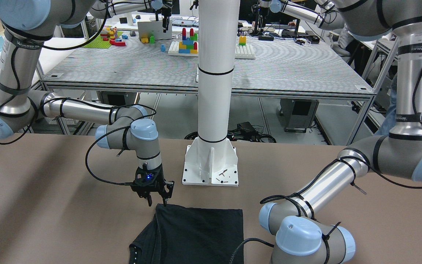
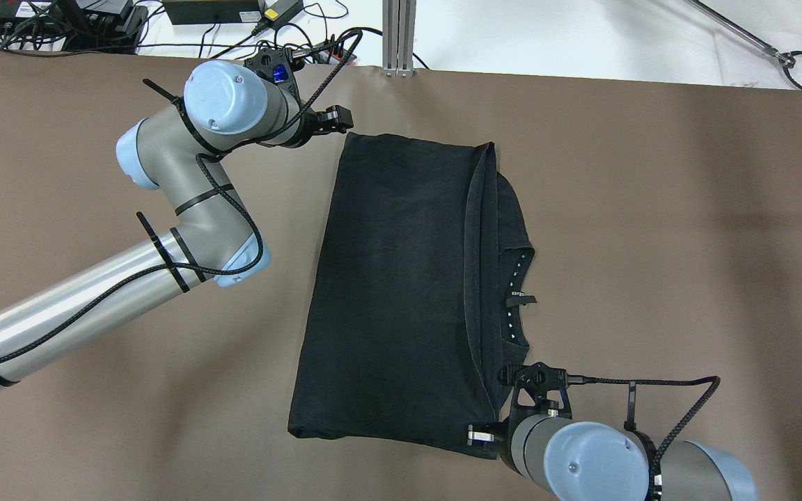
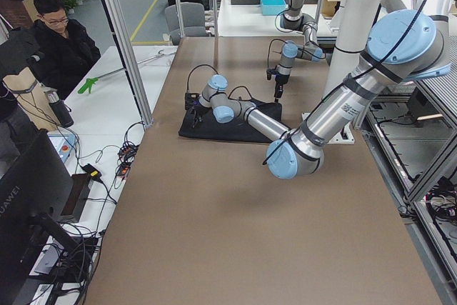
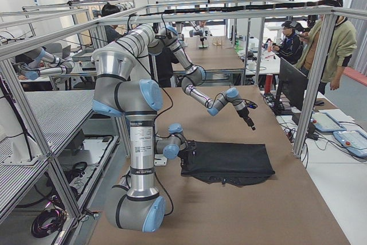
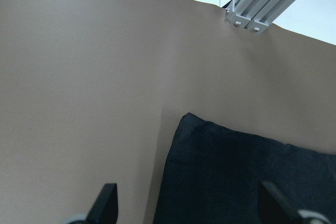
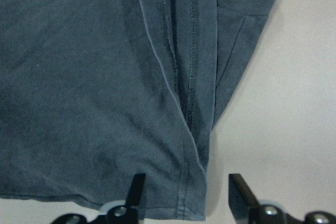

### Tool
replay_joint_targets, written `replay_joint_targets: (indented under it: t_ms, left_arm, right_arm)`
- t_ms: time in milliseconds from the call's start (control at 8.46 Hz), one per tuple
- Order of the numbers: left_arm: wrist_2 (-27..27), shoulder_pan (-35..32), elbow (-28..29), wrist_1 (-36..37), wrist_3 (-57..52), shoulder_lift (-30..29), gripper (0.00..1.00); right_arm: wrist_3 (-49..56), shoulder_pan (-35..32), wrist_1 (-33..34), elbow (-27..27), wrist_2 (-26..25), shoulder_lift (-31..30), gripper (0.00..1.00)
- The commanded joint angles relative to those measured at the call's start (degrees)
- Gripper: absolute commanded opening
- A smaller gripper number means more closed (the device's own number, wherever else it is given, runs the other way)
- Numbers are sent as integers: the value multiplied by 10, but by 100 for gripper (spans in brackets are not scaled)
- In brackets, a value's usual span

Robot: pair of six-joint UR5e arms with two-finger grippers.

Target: Fold clothes

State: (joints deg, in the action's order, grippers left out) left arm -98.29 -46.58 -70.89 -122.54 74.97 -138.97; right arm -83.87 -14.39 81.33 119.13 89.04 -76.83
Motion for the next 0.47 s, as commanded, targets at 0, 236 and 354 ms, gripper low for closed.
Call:
replay_joint_targets:
  t_ms: [0,236,354]
  left_arm:
    - [-1,0,-3,12,0,-2,94]
    - [-2,-1,-3,12,0,-1,94]
    - [-2,-1,-3,12,0,1,94]
  right_arm:
    - [46,-54,4,-42,3,46,95]
    - [67,-78,3,-92,2,78,95]
    - [93,-88,3,-107,2,80,95]
